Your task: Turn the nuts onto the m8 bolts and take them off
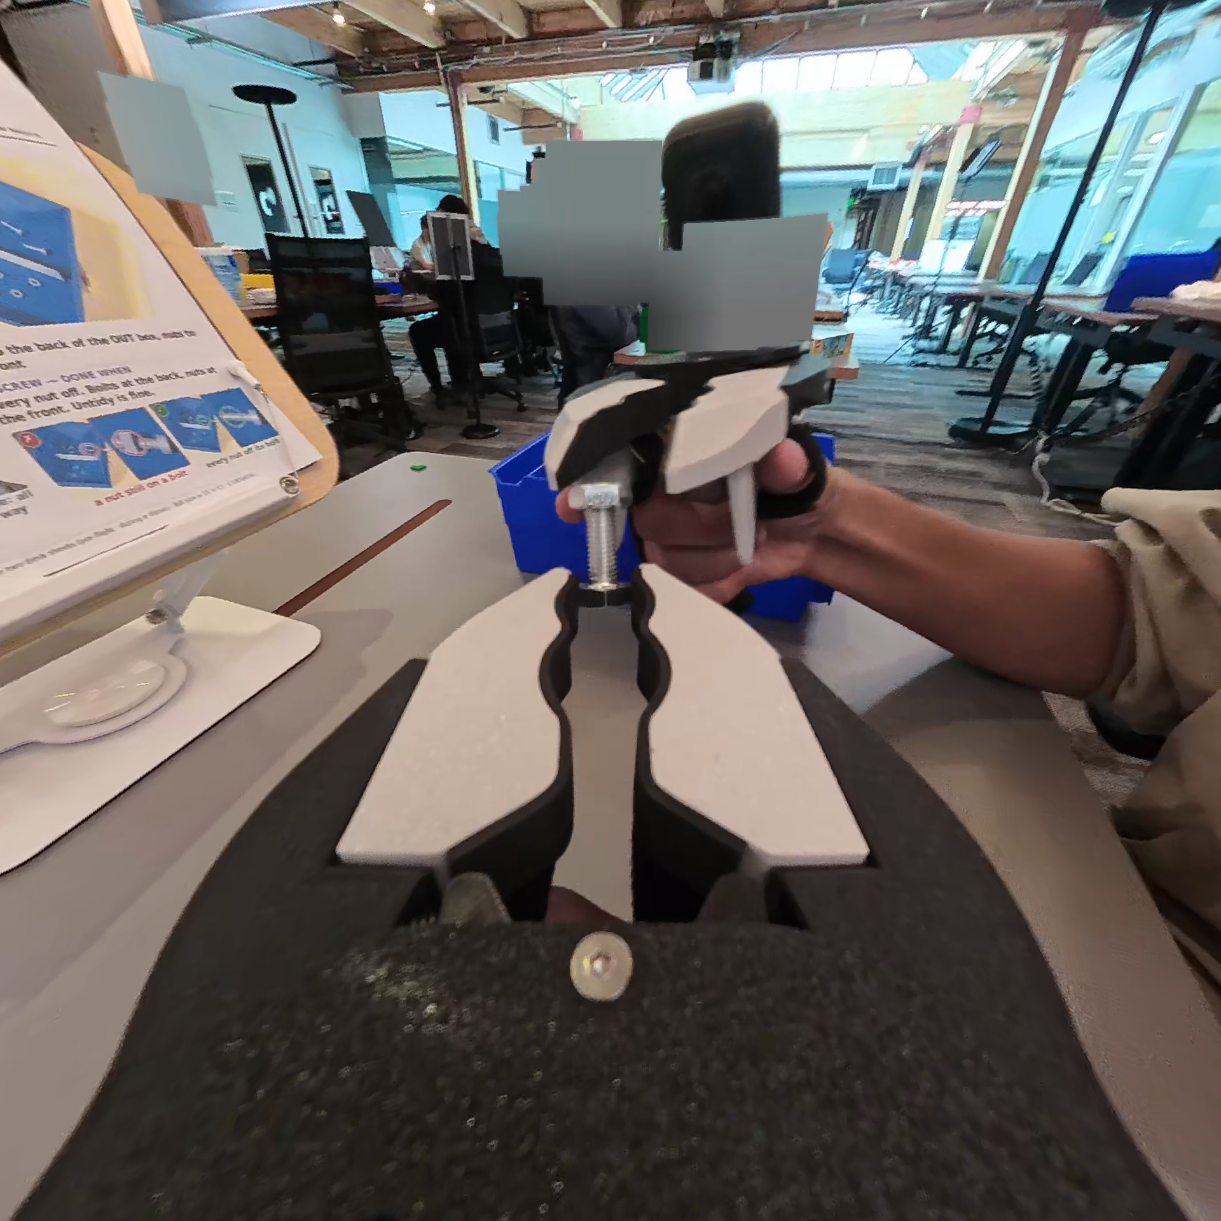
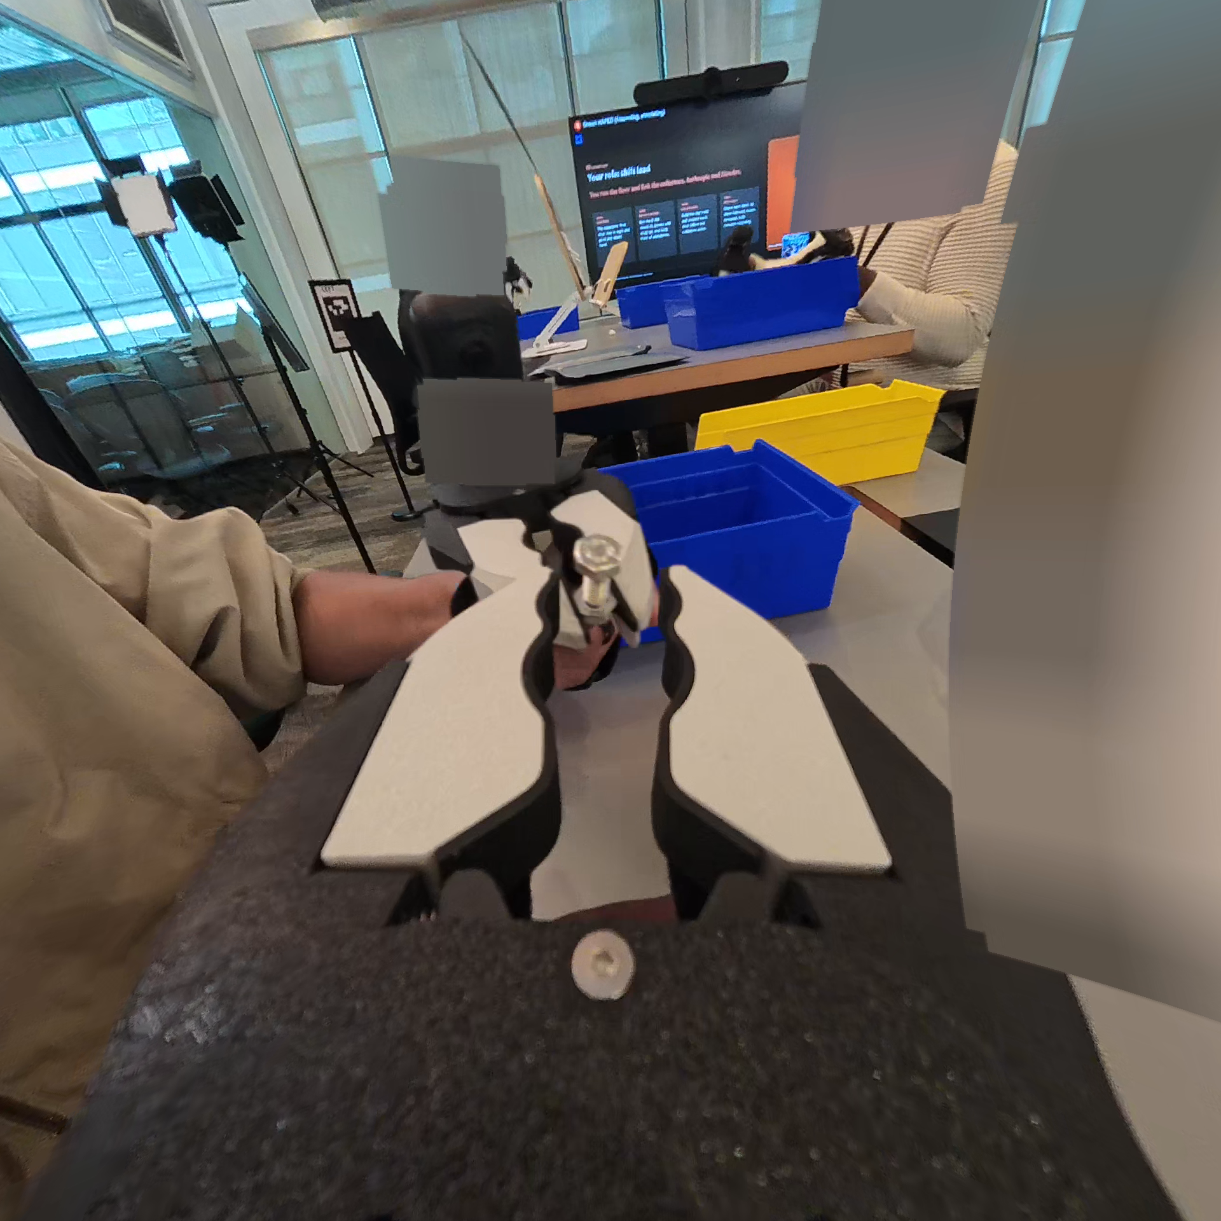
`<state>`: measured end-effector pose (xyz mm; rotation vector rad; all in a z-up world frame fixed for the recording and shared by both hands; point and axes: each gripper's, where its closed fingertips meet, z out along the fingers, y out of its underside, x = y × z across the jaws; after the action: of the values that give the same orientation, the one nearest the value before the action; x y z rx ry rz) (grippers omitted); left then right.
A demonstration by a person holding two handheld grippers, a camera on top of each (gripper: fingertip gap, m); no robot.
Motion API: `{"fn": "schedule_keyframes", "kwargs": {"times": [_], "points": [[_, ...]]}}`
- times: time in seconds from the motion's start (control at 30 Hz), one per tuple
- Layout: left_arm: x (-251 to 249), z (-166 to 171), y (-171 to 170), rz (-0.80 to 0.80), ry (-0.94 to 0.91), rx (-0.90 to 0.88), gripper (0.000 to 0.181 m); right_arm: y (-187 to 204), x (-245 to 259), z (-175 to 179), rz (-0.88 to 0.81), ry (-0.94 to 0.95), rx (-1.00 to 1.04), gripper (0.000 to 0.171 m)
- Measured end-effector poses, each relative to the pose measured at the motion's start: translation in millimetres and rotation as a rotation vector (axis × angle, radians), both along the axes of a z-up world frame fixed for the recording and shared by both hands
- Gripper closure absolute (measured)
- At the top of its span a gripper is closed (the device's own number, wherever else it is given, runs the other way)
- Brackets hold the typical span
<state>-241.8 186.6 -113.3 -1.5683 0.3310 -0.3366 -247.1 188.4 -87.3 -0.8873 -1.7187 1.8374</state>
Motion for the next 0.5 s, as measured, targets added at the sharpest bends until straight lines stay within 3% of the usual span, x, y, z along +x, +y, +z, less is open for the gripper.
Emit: {"fn": "schedule_keyframes", "kwargs": {"times": [0.2,0.3,0.5], "points": [[3.1,-7.3,3.5,0.026,0.061,-0.012,0.166,-8.2,-6.2,-11.7,-0.025,-0.036,0.051,0.139],[5.1,-9.6,4.3,0.012,0.063,-0.023,0.166,-9.5,-4.1,-8.8,-0.002,-0.022,0.034,0.157],[30.6,-8.5,-16.0,-0.247,-0.082,-0.088,0.166,-25.2,18.3,-7.6,0.159,0.009,0.095,0.157]]}}
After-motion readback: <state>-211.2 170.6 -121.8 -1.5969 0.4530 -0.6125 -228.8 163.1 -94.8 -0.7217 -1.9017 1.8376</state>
